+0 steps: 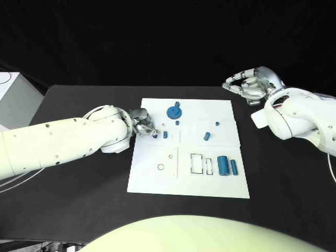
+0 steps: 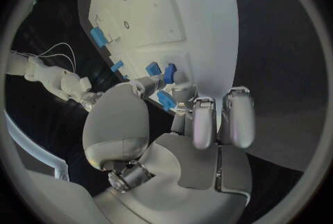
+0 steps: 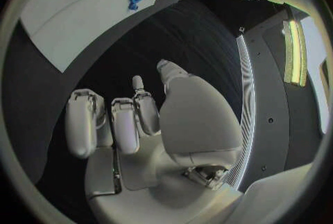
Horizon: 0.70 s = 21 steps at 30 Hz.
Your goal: Assemble the parts on the task board
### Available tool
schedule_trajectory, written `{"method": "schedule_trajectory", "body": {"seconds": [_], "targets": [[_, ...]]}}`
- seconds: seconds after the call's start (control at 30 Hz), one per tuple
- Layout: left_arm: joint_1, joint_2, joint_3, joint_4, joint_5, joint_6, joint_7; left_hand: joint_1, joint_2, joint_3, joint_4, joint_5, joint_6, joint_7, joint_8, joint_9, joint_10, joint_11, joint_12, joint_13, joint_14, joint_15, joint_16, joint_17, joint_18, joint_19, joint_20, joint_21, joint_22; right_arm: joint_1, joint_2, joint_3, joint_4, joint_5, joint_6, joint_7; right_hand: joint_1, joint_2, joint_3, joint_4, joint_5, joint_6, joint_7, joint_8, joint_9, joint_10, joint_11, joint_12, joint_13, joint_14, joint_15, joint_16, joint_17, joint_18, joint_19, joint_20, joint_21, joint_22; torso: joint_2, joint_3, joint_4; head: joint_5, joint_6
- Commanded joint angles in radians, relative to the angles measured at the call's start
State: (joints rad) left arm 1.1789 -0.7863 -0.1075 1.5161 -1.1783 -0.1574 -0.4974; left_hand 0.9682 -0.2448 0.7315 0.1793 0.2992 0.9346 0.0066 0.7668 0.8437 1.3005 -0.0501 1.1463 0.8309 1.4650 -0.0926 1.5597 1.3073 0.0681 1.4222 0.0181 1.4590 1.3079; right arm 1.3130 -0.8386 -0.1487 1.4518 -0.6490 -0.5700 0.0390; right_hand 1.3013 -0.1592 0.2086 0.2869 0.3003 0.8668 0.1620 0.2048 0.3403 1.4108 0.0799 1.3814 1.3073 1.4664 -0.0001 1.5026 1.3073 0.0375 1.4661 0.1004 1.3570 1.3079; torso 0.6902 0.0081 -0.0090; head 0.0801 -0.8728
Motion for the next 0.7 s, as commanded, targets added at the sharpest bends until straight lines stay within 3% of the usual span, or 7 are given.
{"method": "schedule_trajectory", "body": {"seconds": [0.03, 0.47, 0.7], "targets": [[-0.004, 0.003, -0.003, 0.000, 0.014, 0.030, -0.008, -0.009, 0.004, -0.017, 0.009, 0.006, 0.000, 0.010, -0.005, -0.002, -0.007, 0.001, -0.001, 0.001, 0.097, -0.007, -0.005, 0.235, -0.014, -0.001, -0.003, -0.005, 0.043, 0.000, 0.000, 0.000, 0.001, -0.007, 0.015, 0.010, -0.008, 0.000, 0.004, 0.001, 0.004, -0.008, 0.001, 0.004, 0.001, -0.007, -0.002, -0.007, 0.090, 0.064, 0.000, -0.003, 0.103, 0.013, 0.018, 0.001, -0.005, 0.124, 0.000, -0.0002, -0.0004, 0.001, 0.000], [-0.004, 0.003, -0.003, -0.002, 0.018, 0.028, -0.009, -0.012, 0.005, -0.089, 0.060, 0.007, 0.002, 0.011, -0.008, -0.007, -0.009, 0.002, 0.000, 0.000, 0.097, -0.006, -0.005, 0.235, -0.013, -0.001, -0.002, -0.007, 0.042, 0.000, 0.000, 0.000, 0.002, -0.007, 0.015, 0.010, -0.010, 0.000, 0.005, 0.001, 0.004, -0.008, 0.001, 0.004, 0.001, -0.007, -0.002, -0.007, 0.090, 0.064, 0.000, -0.003, 0.102, 0.013, 0.017, 0.001, -0.006, 0.124, -0.001, -0.0003, -0.0001, 0.000, 0.000], [-0.004, 0.004, -0.003, -0.003, 0.021, 0.027, -0.010, -0.017, 0.009, -0.153, 0.106, 0.007, 0.004, 0.013, -0.008, -0.010, -0.010, 0.004, 0.000, -0.001, 0.097, -0.005, -0.006, 0.234, -0.013, -0.001, -0.001, -0.007, 0.043, 0.000, 0.000, 0.000, 0.002, -0.007, 0.016, 0.009, -0.010, 0.000, 0.005, 0.001, 0.004, -0.008, 0.001, 0.004, 0.001, -0.007, -0.002, -0.007, 0.090, 0.064, 0.000, -0.003, 0.102, 0.013, 0.017, 0.001, -0.006, 0.124, 0.000, -0.0002, -0.0003, -0.001, 0.000]]}}
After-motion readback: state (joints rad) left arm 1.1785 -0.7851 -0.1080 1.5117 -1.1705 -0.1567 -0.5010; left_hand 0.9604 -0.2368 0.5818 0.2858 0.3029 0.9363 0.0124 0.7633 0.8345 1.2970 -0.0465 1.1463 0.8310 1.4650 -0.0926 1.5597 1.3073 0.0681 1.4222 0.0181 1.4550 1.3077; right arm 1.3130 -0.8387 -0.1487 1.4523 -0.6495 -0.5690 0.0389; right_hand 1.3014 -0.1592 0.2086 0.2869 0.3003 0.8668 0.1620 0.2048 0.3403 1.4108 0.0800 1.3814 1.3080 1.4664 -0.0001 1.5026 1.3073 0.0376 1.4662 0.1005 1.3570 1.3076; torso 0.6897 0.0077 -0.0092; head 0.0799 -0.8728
